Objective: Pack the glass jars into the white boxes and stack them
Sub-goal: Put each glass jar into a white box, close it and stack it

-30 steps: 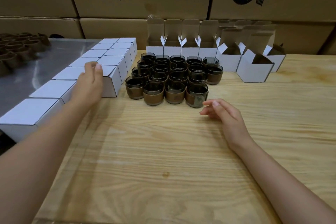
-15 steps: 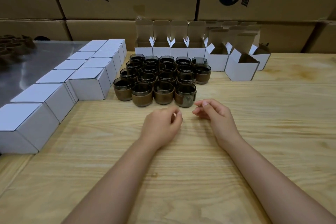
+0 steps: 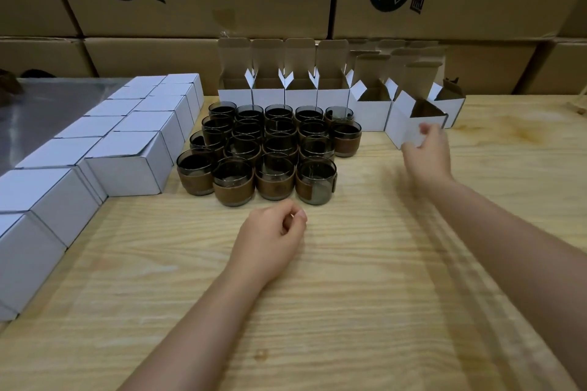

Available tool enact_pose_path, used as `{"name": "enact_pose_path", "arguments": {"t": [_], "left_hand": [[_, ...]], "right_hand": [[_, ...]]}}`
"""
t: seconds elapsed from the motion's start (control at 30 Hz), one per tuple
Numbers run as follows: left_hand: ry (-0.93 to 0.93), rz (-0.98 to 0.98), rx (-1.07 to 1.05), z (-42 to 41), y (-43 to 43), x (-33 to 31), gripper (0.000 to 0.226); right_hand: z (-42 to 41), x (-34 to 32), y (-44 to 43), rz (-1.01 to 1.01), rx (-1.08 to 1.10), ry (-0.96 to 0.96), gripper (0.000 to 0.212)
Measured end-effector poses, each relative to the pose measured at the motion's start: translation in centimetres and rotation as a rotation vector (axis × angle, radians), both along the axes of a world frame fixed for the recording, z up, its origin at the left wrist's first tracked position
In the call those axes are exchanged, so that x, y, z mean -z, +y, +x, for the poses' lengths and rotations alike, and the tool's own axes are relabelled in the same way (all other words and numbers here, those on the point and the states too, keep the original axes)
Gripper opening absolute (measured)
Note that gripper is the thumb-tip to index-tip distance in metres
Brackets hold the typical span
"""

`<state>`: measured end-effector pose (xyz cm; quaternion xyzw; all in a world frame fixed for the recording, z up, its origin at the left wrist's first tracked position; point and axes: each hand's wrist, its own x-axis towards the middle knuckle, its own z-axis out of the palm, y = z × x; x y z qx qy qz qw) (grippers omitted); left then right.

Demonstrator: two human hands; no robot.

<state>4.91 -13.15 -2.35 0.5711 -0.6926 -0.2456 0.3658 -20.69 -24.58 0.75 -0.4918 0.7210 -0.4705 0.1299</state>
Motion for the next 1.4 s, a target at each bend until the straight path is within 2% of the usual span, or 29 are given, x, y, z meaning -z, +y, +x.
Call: {"name": "enact_pose_path", "arguments": {"t": [0.17, 0.23, 0.33, 0.6, 0.97, 1.03, 1.13, 1.23, 1.33, 1.4], "left_hand": [[0.030, 0.002, -0.004, 0.1, -0.1, 0.2, 0.016], [0.038, 0.008, -0.003, 0.1, -0.1, 0.3, 0.016], [0.043, 0.011, -0.001, 0.1, -0.2, 0.4, 0.016], [0.036, 0.004, -0.004, 0.1, -0.2, 0.5, 0.016], [0.018, 0.001, 0.049, 0.0, 0.0, 0.2, 0.028], [0.041, -0.019, 0.090, 0.0, 0.2, 0.1, 0.033], [0.121, -0.086, 0.164, 0.0, 0.4, 0.0, 0.058], [0.267, -0.183, 0.200, 0.0, 0.3, -0.1, 0.074], [0.393, -0.190, 0.171, 0.2, 0.0, -0.1, 0.092], [0.434, -0.202, 0.136, 0.3, -0.1, -0.2, 0.084]], "right_hand": [[-2.5, -1.7, -3.9, 0.166, 0.005, 0.212, 0.063], [-2.6, -2.0, -4.9, 0.219, -0.022, 0.271, 0.059], [-2.8, -2.2, -5.4, 0.270, -0.014, 0.383, 0.040], [-1.8, -1.8, -1.3, 0.221, -0.045, 0.576, 0.032], [4.5, 0.5, 13.3, 0.051, -0.145, 0.723, 0.023], [6.6, 0.4, 15.1, 0.042, -0.190, 0.751, 0.025], [10.2, 0.3, 17.2, 0.010, -0.261, 0.801, 0.030], [13.5, 0.4, 17.9, -0.031, -0.288, 0.852, 0.039], [15.8, 0.3, 17.8, -0.052, -0.303, 0.828, 0.050], [16.4, 0.2, 17.8, -0.084, -0.334, 0.772, 0.054]]}}
